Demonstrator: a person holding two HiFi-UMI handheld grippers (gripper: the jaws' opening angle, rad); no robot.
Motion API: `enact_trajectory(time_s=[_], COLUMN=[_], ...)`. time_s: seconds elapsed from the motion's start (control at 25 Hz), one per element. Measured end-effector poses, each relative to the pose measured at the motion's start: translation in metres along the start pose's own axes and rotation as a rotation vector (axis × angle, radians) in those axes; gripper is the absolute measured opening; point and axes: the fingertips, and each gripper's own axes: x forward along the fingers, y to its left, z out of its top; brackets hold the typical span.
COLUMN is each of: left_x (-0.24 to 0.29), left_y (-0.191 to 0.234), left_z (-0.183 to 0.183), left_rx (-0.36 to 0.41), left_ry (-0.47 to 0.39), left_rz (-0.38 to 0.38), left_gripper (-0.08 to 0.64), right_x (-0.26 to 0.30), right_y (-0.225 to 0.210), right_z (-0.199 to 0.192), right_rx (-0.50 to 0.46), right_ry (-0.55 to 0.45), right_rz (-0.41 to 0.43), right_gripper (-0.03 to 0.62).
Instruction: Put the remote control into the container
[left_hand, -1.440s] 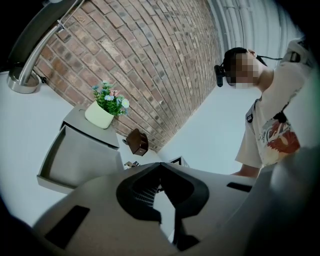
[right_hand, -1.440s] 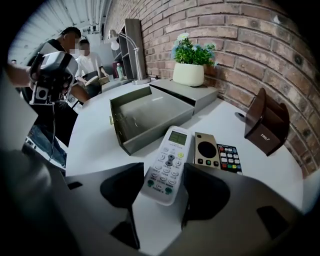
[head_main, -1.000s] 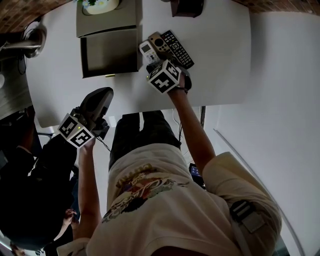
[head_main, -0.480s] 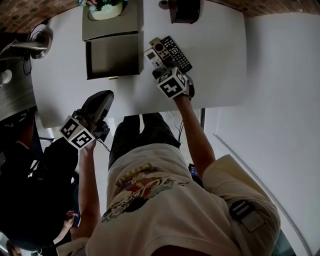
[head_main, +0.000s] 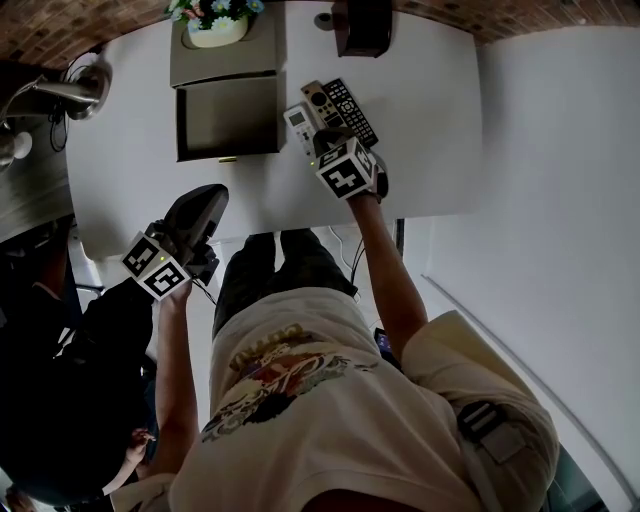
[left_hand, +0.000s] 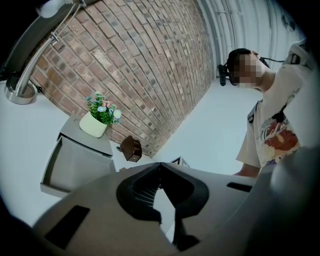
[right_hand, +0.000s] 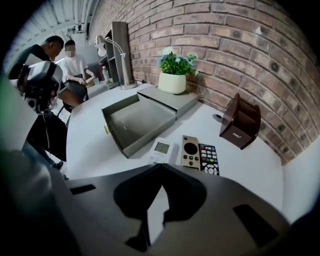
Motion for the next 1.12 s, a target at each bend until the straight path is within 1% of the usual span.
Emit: enact_trajectory(time_s=[0.08,0.12,0.16,0.2,0.24,0.32,0.48,0.56,0.84,1.12], left_x=[-0.004,-0.006,-0.009,-0.012,-0.015,-0.019,-0.026,-0.029,-0.038,-0.039], left_y=[-0.002,-0.001,0.0,0.001,0.003,0.004,0.006,0.007,0.012,0.016], left_z=[0.003,0.004,0.005,0.005,0.003,0.001,-0.001,-0.002,-0.001,0.003], left_rx=[0.001,0.002,0.002,0.001,-0.002,-0.005,-0.008,-0.01,-0.008,-0.011], left_ry=[-0.006,-0.009,-0.01,-0.008,-0.006,-0.001,0.007,0.012,0.013,0.009], left_rz=[-0.002,-0.001,0.002,0.007,0.012,0.017,0.029,0.034,0.055,0.06], left_gripper=[0.005,0.005,0.006,0.005,0.006,0.006,0.006,0.005,0.005,0.006], right_x=[0.001,0.003,0.006,0.01,0.014,0.021,0.033,0.037,0.057,0.057], right_y=[0.003,0.007,0.013,0.019,0.023,0.025,0.02,0.018,0.028,0.027], right_z=[-0.008,-0.011,-0.014,-0.017,-0.019,-0.021,-0.017,-0.017,-0.025,-0.024], right_rx=[0.019,0.043,0.075,0.105,0.125,0.134,0.113,0.098,0.067,0.055], right_ry=[-0.001,-0.002,0.0,0.007,0.016,0.029,0.036,0.054,0.124,0.149], right_rz=[0.007,0.028,0.059,0.089,0.108,0.112,0.09,0.088,0.113,0.123], right_gripper=[0.008,0.018,0.069,0.193,0.238,0.244,0.25,0.25,0.252,0.252])
